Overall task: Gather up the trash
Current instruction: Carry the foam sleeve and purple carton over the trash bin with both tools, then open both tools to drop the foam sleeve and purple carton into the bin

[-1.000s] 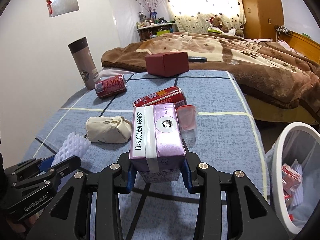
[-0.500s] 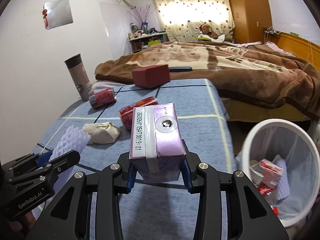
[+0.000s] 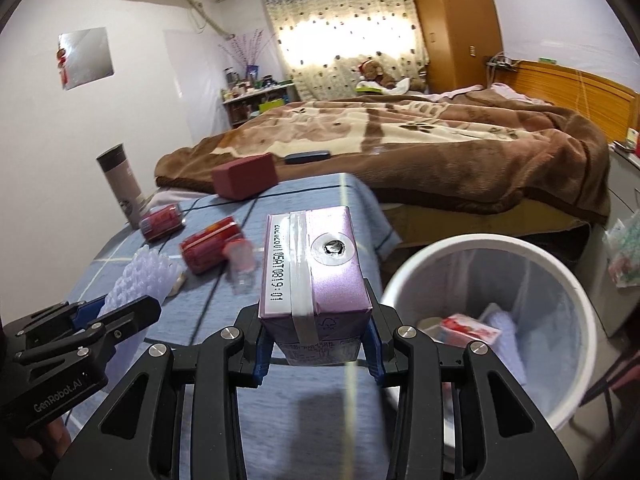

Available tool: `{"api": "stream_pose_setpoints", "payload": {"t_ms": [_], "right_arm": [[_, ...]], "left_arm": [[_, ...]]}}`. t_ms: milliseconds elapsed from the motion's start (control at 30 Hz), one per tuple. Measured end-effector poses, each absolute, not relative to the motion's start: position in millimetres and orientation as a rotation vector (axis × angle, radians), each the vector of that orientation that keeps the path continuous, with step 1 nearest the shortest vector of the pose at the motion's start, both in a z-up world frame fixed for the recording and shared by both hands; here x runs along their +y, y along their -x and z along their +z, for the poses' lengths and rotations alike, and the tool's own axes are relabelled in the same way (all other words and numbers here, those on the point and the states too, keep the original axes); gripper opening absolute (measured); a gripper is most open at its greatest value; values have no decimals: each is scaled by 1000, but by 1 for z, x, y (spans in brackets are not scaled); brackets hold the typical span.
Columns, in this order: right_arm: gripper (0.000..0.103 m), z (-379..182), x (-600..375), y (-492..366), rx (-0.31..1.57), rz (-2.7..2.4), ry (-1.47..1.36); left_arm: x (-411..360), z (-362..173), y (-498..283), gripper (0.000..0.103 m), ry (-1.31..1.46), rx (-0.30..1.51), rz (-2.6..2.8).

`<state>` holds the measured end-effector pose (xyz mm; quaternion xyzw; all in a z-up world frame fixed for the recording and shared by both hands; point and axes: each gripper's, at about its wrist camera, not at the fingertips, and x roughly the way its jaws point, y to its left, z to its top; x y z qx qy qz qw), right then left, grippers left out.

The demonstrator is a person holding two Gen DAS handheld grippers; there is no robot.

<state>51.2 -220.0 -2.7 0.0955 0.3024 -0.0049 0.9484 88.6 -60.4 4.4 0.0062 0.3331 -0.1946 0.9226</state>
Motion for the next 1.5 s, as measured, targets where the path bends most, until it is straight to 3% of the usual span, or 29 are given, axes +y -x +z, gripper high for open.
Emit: {"api": "stream_pose_setpoints", "payload": {"t_ms": [833,1367,1500], "right_arm": [[39,-23,-326,-34,671,-264,-249],[39,-39,-352,-28,741,-303,-261],[42,-40,-352,-29,751,-293,-252]], "left_arm": [[-214,-3,-92,35,-119,732,-670],[-256,-19,-94,35,-161,781,-698],[-255,-20,-95,49,-149,784,-697]]}}
